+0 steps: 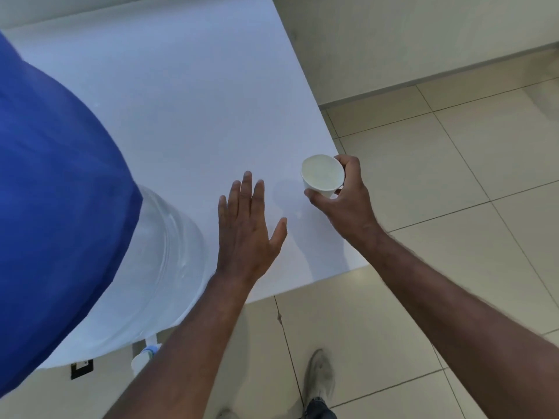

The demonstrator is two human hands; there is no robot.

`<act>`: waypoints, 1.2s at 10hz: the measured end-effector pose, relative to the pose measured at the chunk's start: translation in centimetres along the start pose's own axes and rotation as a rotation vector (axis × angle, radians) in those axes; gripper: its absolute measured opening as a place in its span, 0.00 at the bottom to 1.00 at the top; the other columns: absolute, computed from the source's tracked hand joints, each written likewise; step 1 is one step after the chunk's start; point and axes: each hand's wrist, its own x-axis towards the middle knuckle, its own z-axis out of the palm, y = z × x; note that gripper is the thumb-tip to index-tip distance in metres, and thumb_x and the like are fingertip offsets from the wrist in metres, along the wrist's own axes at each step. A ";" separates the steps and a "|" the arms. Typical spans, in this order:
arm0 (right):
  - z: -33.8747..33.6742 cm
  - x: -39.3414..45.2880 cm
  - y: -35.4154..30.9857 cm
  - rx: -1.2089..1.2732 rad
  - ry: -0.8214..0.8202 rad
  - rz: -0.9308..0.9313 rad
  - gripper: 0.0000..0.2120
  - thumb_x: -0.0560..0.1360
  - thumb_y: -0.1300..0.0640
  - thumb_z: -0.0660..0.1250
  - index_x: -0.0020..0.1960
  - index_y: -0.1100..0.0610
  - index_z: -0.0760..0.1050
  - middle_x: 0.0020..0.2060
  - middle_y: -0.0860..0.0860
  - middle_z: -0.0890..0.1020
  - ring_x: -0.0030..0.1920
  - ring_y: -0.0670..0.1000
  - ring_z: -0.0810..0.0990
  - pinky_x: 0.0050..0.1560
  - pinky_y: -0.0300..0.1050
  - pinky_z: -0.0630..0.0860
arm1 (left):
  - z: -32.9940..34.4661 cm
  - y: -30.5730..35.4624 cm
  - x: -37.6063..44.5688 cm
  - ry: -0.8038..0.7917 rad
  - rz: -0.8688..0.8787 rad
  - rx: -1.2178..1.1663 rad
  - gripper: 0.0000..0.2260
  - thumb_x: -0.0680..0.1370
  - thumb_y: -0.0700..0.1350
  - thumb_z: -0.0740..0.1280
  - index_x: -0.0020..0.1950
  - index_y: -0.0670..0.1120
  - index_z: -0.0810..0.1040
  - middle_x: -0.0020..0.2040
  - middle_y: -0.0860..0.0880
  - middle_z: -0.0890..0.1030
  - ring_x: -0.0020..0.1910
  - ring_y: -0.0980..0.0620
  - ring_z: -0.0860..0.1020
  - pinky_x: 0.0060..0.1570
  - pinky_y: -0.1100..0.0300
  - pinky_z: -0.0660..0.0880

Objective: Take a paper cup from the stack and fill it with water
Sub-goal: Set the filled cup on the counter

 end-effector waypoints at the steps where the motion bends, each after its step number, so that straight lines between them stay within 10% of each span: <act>1: 0.2 0.2 0.2 -0.005 0.007 -0.006 0.33 0.72 0.55 0.80 0.70 0.52 0.66 0.60 0.45 0.77 0.58 0.49 0.77 0.50 0.31 0.74 | 0.9 -0.5 0.8 -0.033 -0.025 0.031 0.37 0.82 0.62 0.58 0.85 0.46 0.50 0.86 0.45 0.45 0.85 0.44 0.45 0.83 0.41 0.45; 4: 1.2 1.9 1.0 -0.009 -0.021 0.024 0.31 0.72 0.54 0.80 0.68 0.48 0.66 0.53 0.35 0.77 0.52 0.38 0.79 0.47 0.31 0.75 | 3.8 -0.8 1.5 -0.055 -0.071 0.081 0.37 0.81 0.65 0.46 0.85 0.45 0.49 0.86 0.45 0.48 0.85 0.44 0.46 0.82 0.39 0.44; 12: 2.2 4.6 0.1 -0.061 0.008 -0.050 0.37 0.71 0.56 0.82 0.74 0.54 0.67 0.68 0.47 0.76 0.65 0.49 0.75 0.62 0.47 0.78 | 4.5 -1.1 1.7 -0.045 -0.058 0.125 0.36 0.82 0.64 0.48 0.85 0.45 0.50 0.86 0.45 0.50 0.85 0.44 0.48 0.82 0.38 0.46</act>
